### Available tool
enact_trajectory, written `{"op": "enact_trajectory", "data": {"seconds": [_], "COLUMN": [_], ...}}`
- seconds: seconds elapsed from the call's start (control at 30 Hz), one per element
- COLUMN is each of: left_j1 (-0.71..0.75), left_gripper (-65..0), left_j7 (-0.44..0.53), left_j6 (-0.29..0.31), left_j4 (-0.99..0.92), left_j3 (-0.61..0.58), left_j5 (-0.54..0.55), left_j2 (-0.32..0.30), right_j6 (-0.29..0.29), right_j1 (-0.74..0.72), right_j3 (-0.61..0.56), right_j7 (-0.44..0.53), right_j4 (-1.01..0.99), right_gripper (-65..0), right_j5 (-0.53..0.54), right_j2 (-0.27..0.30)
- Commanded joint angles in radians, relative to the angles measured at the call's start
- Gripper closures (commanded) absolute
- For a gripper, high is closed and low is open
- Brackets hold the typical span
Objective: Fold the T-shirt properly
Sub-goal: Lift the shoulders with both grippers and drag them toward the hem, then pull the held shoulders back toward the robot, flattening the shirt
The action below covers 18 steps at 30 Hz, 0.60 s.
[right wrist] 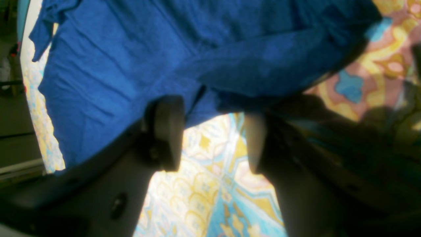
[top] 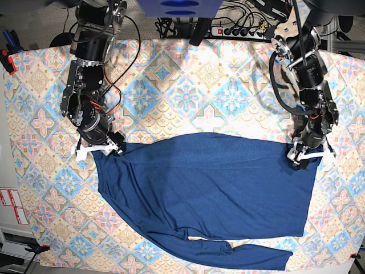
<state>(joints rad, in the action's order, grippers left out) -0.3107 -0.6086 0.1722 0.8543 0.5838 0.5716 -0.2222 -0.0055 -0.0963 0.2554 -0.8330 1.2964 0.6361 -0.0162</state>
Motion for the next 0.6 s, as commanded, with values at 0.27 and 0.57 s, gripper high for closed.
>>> {"op": "enact_trajectory", "data": {"seconds": [0.27,0.57], "left_j1": [-0.031,-0.012], "left_gripper": [-42.9,0.0], "left_j7": [0.003,0.009], "left_j6": [0.007,0.007], "left_j4": [0.013,0.018], "left_j3": [0.0,0.002], "left_j5": [-0.019,-0.017], "left_j2": [0.013,0.008], "right_j6": [0.009,0.009], "right_j1": [-0.02,-0.013], "right_j3": [-0.005,-0.005], "right_j7": [0.011,0.01], "right_j4": [0.019,0.019], "right_gripper": [-28.8,-29.2], "right_j5": [0.014,0.015], "right_j2": [0.003,0.003]}}
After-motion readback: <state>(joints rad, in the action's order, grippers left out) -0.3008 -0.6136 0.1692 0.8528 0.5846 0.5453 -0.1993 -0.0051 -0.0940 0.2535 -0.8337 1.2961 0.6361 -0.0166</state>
